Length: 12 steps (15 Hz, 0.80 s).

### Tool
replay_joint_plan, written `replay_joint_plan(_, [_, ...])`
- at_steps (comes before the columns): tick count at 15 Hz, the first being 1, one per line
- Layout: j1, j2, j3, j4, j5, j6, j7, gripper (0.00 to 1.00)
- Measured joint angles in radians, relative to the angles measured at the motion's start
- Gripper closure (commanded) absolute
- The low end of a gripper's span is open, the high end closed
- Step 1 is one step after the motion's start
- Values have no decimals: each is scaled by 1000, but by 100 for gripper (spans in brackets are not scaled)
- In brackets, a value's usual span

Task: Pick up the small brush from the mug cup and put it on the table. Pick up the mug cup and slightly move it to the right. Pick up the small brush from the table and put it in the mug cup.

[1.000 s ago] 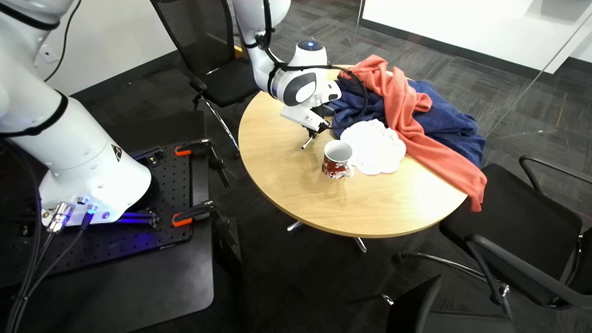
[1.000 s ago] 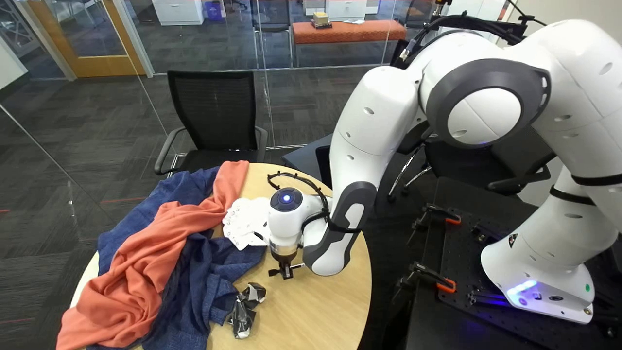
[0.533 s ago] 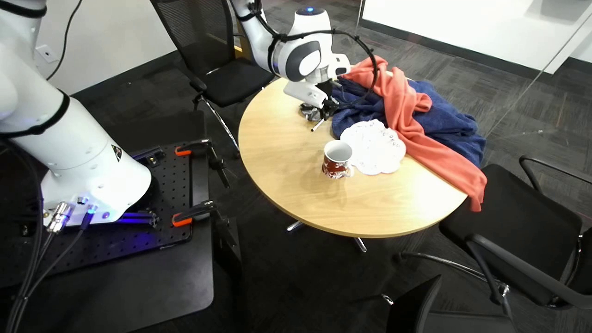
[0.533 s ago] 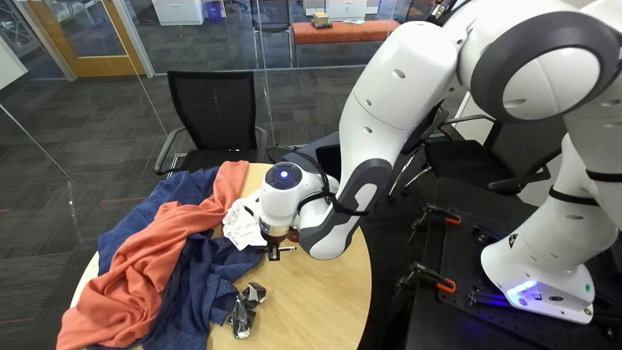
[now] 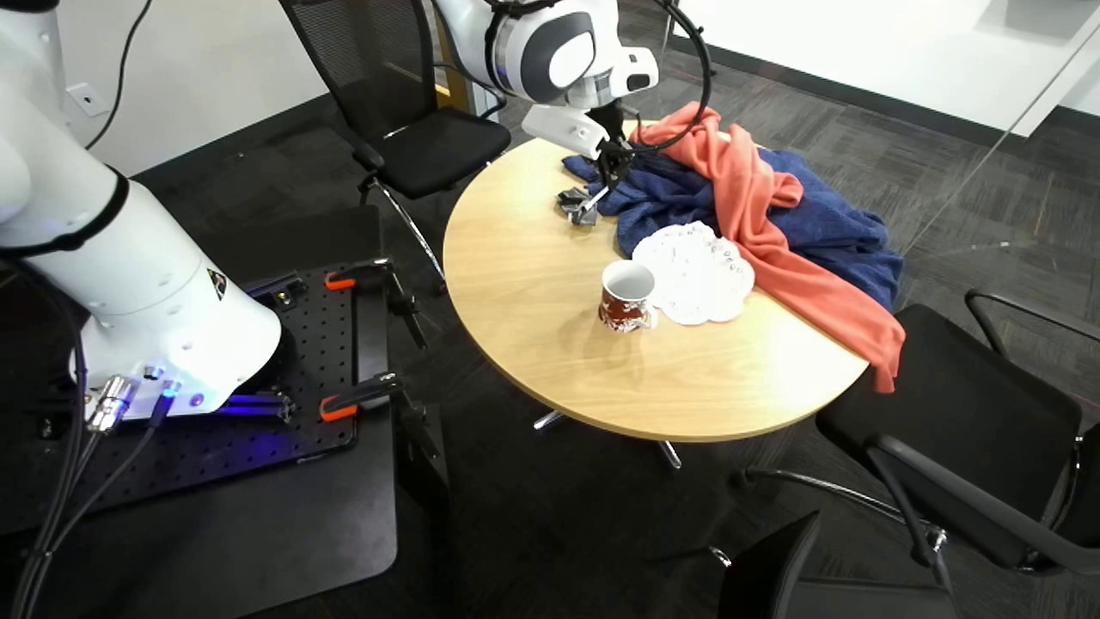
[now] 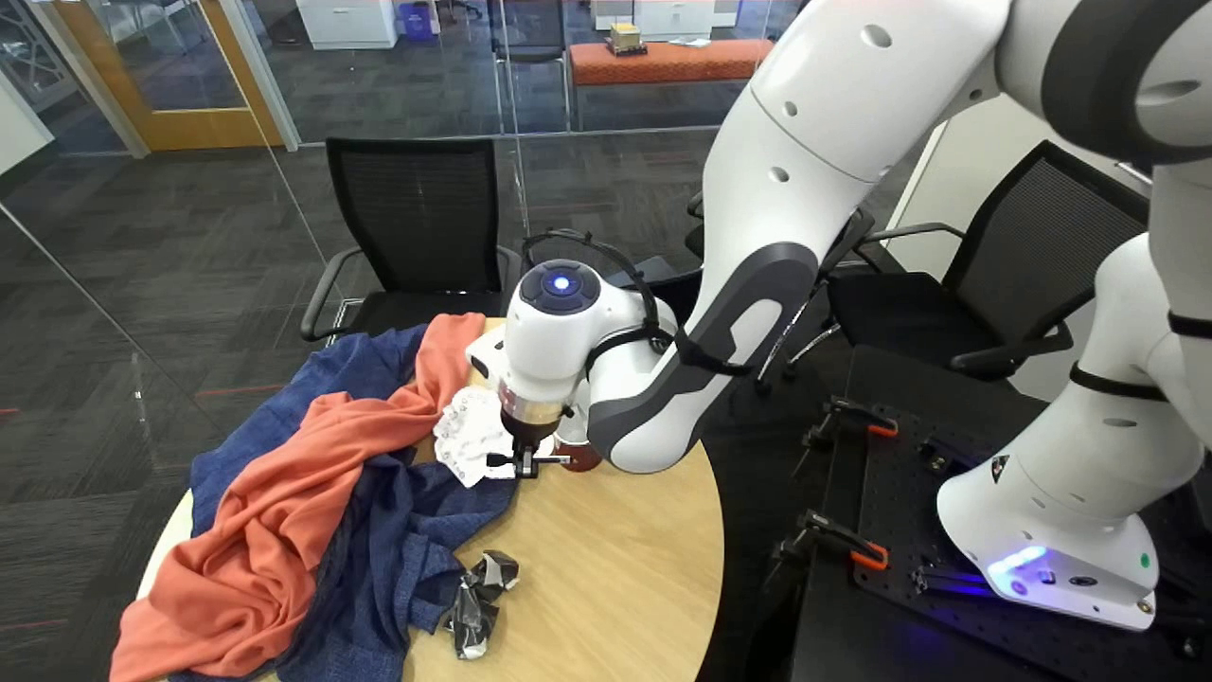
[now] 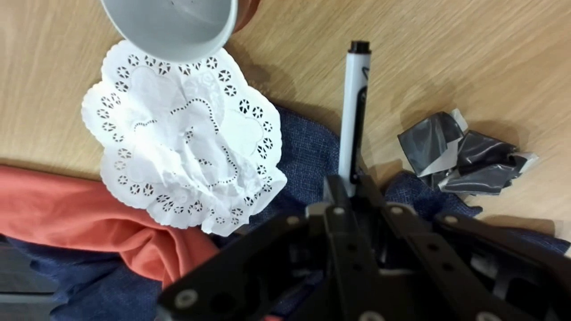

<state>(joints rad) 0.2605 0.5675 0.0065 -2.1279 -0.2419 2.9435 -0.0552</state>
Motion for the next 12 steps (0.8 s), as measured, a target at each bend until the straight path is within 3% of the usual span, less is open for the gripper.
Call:
replay_joint_plan(5, [-41,-32,39,-30,4,0,-4,89])
replay_joint_plan(6, [-41,-32,39,-31,4,0,-4,97])
replay_joint_plan(8, [-41,-31,39,-32,4,0,-4,97])
replay_joint_plan(12, [44,-27,-71,-29,-16,21,69,97])
